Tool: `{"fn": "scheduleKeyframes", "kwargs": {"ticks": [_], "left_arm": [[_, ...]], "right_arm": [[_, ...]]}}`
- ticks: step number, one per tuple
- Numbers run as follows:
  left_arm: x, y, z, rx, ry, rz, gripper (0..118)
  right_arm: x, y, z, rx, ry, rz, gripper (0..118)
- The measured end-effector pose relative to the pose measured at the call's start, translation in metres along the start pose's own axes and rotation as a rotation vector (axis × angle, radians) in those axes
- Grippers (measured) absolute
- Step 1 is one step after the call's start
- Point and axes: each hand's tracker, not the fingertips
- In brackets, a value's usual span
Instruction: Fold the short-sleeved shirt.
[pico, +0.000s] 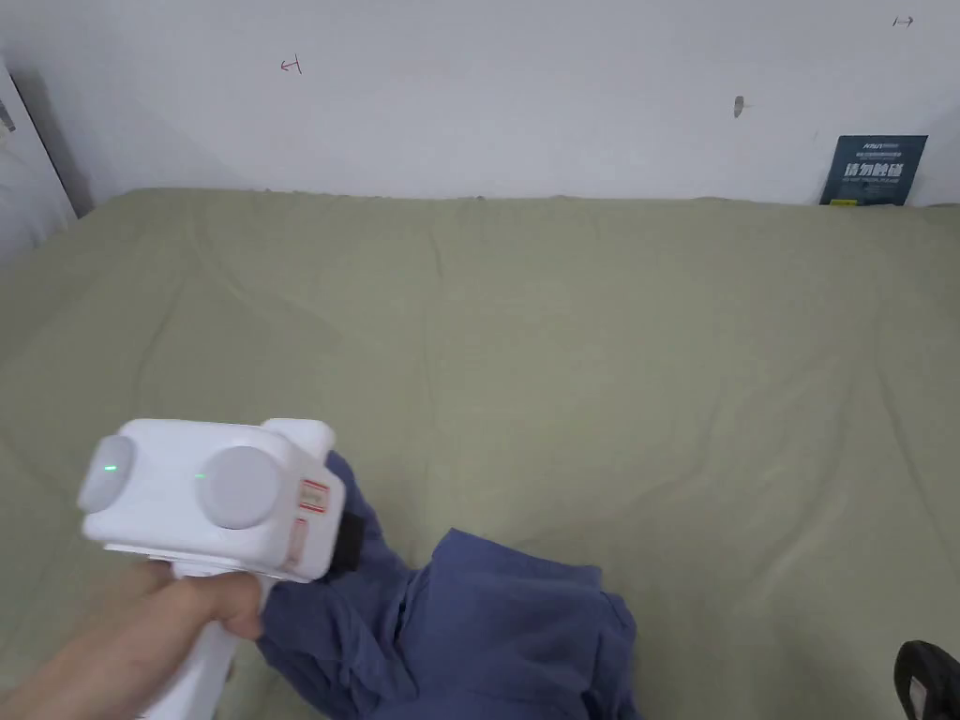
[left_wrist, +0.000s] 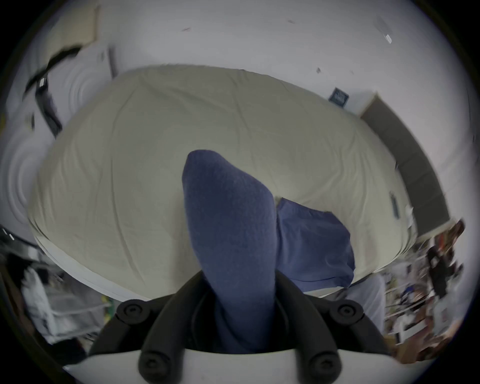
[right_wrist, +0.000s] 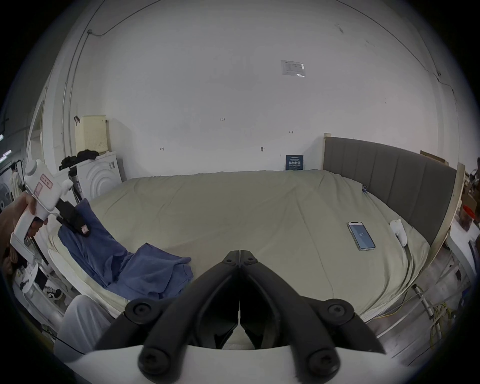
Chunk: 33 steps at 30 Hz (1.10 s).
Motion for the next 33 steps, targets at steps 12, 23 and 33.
{"fn": "scheduleKeyframes", "kwargs": {"ticks": [12,23,33], "left_arm": [[0.203,-0.011,-0.113,-0.138,0.054,-0.355,101],[0.134,0.009,-0.042,0.012,-0.325,-0.033,99],[0.036,-0.022,-0.069,-0.024,-0.691,0.284,0]], "right_arm": [[0.024,-0.014,0.008,-0.031,-0.006,-0.084,0],[0.035,-0.017,0.004,-0.077,-0.033,-0.106,0],[0.015,-0.016,-0.002,-0.096,-0.006,-0.088,0]]}}
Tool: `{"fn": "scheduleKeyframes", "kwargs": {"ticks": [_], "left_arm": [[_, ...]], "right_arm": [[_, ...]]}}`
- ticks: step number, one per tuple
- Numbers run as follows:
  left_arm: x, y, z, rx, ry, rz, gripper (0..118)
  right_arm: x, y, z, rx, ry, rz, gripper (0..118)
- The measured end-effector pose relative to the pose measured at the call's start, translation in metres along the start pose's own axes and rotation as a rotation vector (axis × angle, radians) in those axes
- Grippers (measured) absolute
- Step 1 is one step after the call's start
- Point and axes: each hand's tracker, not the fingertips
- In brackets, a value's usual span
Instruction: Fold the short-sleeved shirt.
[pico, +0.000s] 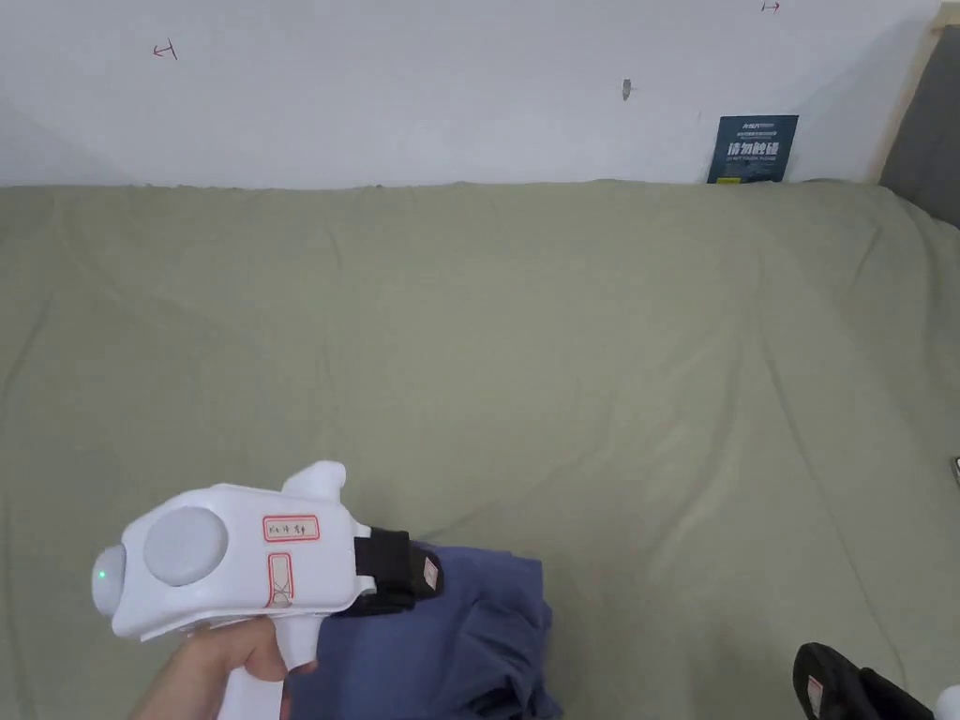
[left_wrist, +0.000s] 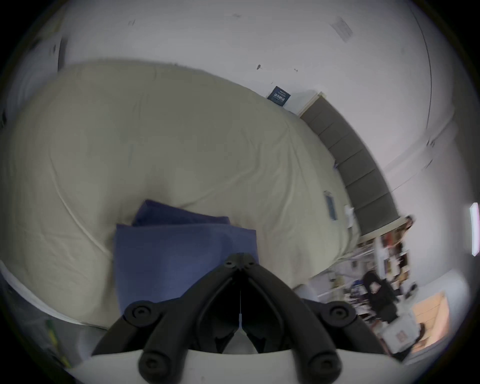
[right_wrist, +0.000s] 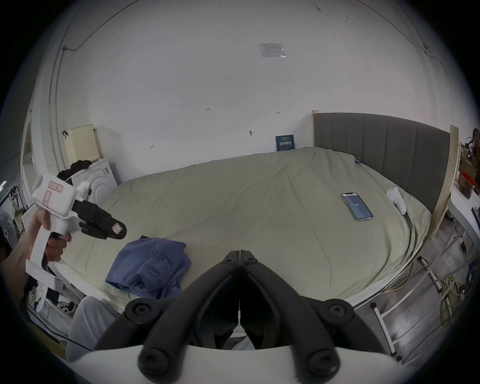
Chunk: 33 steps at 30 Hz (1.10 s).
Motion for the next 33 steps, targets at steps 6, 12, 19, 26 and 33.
{"fn": "scheduleKeyframes", "kwargs": {"ticks": [6,12,19,26,33], "left_arm": [[-0.034,-0.034,-0.094,-0.137,-0.254,0.104,0],[-0.037,-0.05,-0.112,-0.112,-0.199,0.12,0],[-0.013,-0.015,-0.024,0.018,-0.035,-0.115,0],[-0.058,0.003,0.058,0.115,0.082,-0.119,0],[-0.125,0.012,0.061,0.054,0.137,-0.045,0]], "right_arm": [[-0.009,0.001,0.001,-0.023,0.004,0.038,0],[-0.008,-0.001,-0.003,-0.054,0.019,0.049,0],[-0.046,0.001,-0.047,-0.171,0.231,0.081,0],[-0.087,-0.001,-0.169,-0.473,0.7,-0.179,0],[-0.052,-0.026,-0.28,-0.751,0.807,-0.327,0]]}}
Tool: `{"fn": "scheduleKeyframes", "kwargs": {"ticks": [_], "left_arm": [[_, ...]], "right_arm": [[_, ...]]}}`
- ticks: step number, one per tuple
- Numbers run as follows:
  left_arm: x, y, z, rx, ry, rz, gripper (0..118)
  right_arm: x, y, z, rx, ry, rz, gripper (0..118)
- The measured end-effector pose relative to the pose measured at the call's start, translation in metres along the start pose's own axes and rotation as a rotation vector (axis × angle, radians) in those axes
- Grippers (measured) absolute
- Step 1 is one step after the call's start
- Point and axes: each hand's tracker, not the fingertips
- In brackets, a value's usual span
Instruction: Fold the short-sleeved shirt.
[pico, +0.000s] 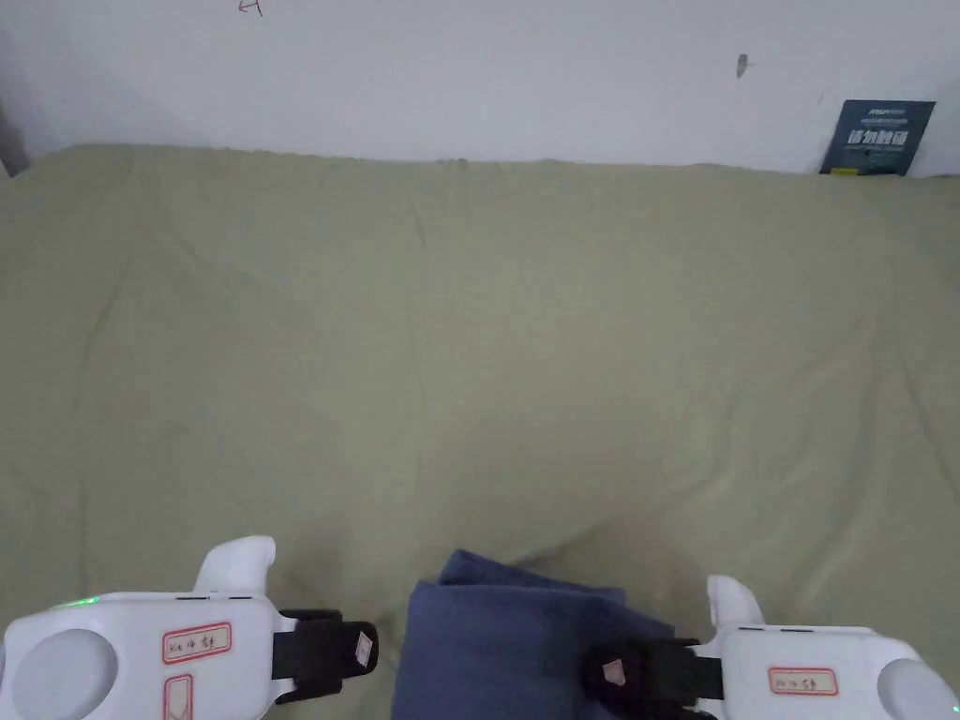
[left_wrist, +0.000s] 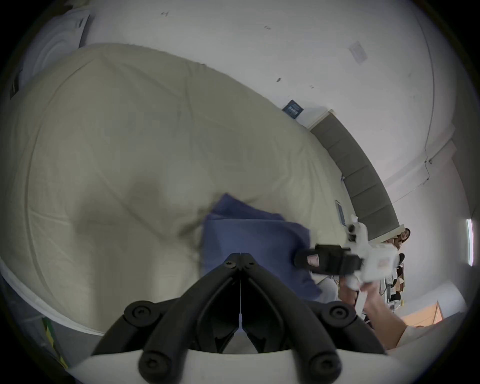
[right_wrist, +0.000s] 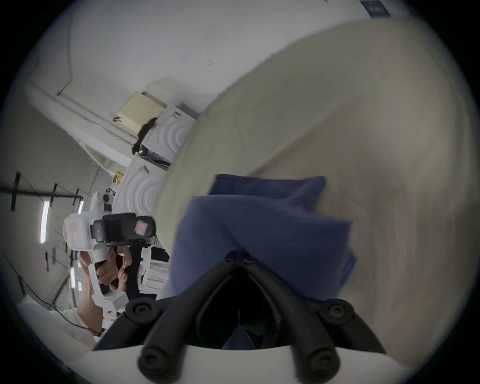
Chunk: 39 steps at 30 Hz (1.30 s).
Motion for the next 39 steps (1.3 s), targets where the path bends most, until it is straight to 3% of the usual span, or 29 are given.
{"fn": "scheduleKeyframes", "kwargs": {"ticks": [2,6,7,8,9,10,14,17,21,22,23,24,26,27,32,39], "left_arm": [[-0.013,0.001,-0.007,-0.034,-0.027,0.035,0],[-0.031,0.006,-0.022,-0.091,-0.135,0.07,2],[-0.034,0.008,-0.025,-0.106,-0.166,0.073,14],[-0.031,0.009,-0.029,-0.133,-0.227,0.095,43],[-0.034,0.01,-0.039,-0.181,-0.289,0.121,99],[-0.035,0.01,-0.047,-0.23,-0.326,0.134,116],[-0.037,0.013,-0.074,-0.208,-0.368,0.179,111],[-0.03,0.015,-0.097,-0.247,-0.496,0.25,111],[-0.015,0.01,-0.114,-0.239,-0.489,0.174,110],[-0.014,0.009,-0.114,-0.236,-0.489,0.163,104],[-0.014,0.009,-0.112,-0.227,-0.484,0.159,83],[-0.014,0.01,-0.109,-0.21,-0.459,0.154,19],[-0.022,0.005,-0.111,-0.181,-0.263,0.089,19],[-0.023,0.003,-0.111,-0.212,-0.379,0.127,20],[-0.018,0.015,-0.092,-0.185,-0.37,0.121,20],[-0.09,0.064,-0.002,-0.088,-0.244,0.134,20]], "right_arm": [[0.021,0.006,-0.002,-0.038,0.13,-0.087,1],[0.02,0.004,-0.003,-0.028,0.12,-0.063,1],[0.021,0.003,-0.003,-0.023,0.124,-0.068,0],[0.023,0.002,-0.004,-0.018,0.132,-0.075,0],[0.024,0.001,-0.003,-0.014,0.14,-0.082,1],[0.025,0.001,-0.004,-0.013,0.149,-0.092,0],[0.031,0.002,-0.005,-0.012,0.169,-0.115,0],[0.035,0.002,-0.005,-0.016,0.196,-0.14,1],[0.034,0.001,-0.006,-0.013,0.198,-0.139,1],[0.035,0.001,-0.006,-0.012,0.2,-0.141,1],[0.035,0.001,-0.006,-0.012,0.201,-0.141,1],[0.034,0.001,-0.005,-0.01,0.199,-0.141,1],[0.027,0.001,-0.002,-0.004,0.188,-0.129,1],[0.021,0.001,-0.001,-0.002,0.137,-0.101,1],[-0.024,-0.006,0.019,-0.003,0.055,0.082,1],[-0.062,-0.023,0.049,0.103,0.079,0.125,1]]}}
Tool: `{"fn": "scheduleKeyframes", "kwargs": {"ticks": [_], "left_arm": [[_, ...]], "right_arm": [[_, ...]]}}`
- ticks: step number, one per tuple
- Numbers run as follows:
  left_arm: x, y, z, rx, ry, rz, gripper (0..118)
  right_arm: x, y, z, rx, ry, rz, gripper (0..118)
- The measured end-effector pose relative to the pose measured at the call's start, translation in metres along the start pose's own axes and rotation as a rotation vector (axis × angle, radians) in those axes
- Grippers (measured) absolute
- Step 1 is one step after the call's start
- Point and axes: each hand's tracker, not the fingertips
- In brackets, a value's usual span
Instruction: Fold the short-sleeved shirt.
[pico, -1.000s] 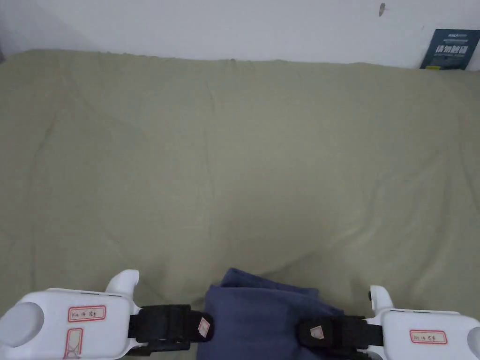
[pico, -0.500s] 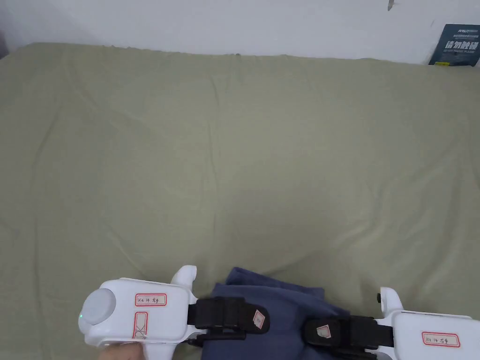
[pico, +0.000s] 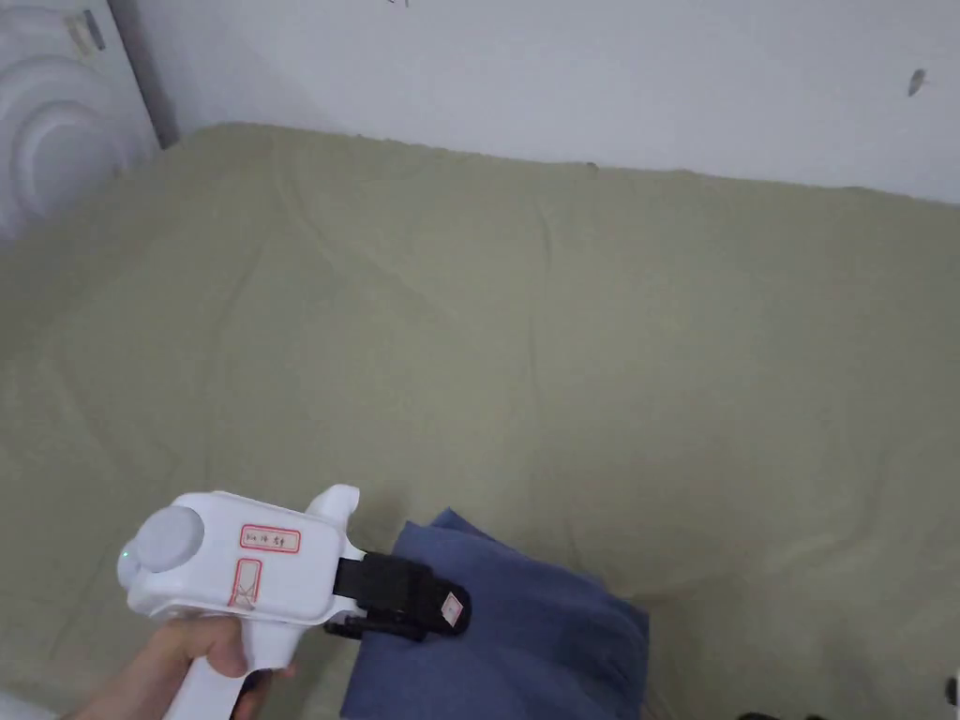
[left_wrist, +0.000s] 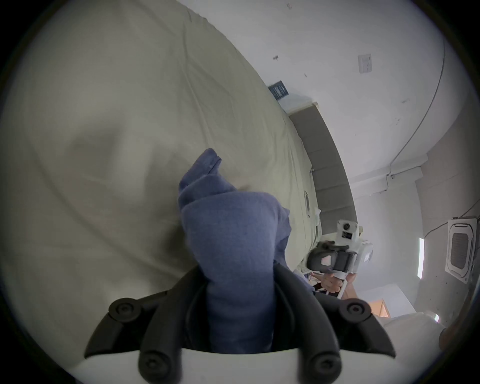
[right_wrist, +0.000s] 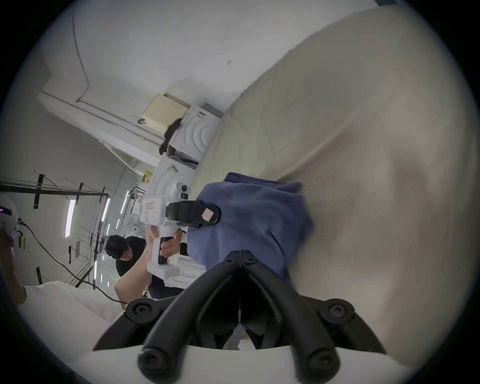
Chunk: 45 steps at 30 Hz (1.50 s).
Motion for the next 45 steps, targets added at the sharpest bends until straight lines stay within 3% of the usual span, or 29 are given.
{"fn": "scheduleKeyframes", "kwargs": {"ticks": [8,20,21,23,24,25,26,28,33,34,35,36,37,39,41,45], "left_arm": [[-0.097,0.069,0.14,0.071,0.194,0.038,20],[-0.15,0.108,0.189,0.068,0.218,0.098,21],[-0.152,0.11,0.191,0.066,0.216,0.093,40],[-0.148,0.109,0.193,0.083,0.271,0.082,65],[-0.145,0.108,0.194,0.096,0.304,0.085,96],[-0.148,0.108,0.203,0.082,0.35,0.105,118],[-0.146,0.107,0.205,0.136,0.303,0.077,115],[-0.137,0.103,0.211,0.186,0.338,0.087,114],[-0.088,0.094,0.231,0.257,0.516,-0.014,109],[-0.076,0.091,0.23,0.283,0.527,-0.025,96],[-0.061,0.086,0.226,0.291,0.479,-0.041,65],[-0.041,0.081,0.218,0.271,0.437,-0.064,9],[-0.018,0.074,0.206,0.291,0.449,-0.113,0],[0.027,0.059,0.174,0.367,0.561,-0.194,0],[0.072,0.046,0.134,0.394,0.403,-0.197,0],[0.188,0.0,0.054,0.605,0.522,-0.439,0]], "right_arm": [[-0.029,-0.005,0.022,0.129,-0.061,0.011,1],[-0.036,0.013,0.02,0.152,-0.162,-0.007,1],[-0.036,0.014,0.019,0.15,-0.159,-0.003,1],[-0.035,0.016,0.017,0.154,-0.15,-0.002,0],[-0.035,0.017,0.017,0.158,-0.148,-0.005,1],[-0.036,0.017,0.017,0.162,-0.145,-0.004,0],[-0.037,0.017,0.018,0.162,-0.137,0.004,1],[-0.042,0.017,0.021,0.167,-0.138,0.021,1],[-0.054,0.026,0.042,0.227,-0.167,0.1,0],[-0.059,0.029,0.045,0.241,-0.203,0.131,1],[-0.065,0.033,0.05,0.26,-0.239,0.176,1],[-0.072,0.037,0.053,0.277,-0.285,0.218,1],[-0.078,0.041,0.056,0.297,-0.329,0.248,1],[-0.091,0.049,0.061,0.341,-0.47,0.334,1],[-0.108,0.053,0.063,0.398,-0.624,0.44,1],[-0.131,0.053,0.072,0.563,-0.835,0.574,1]]}}
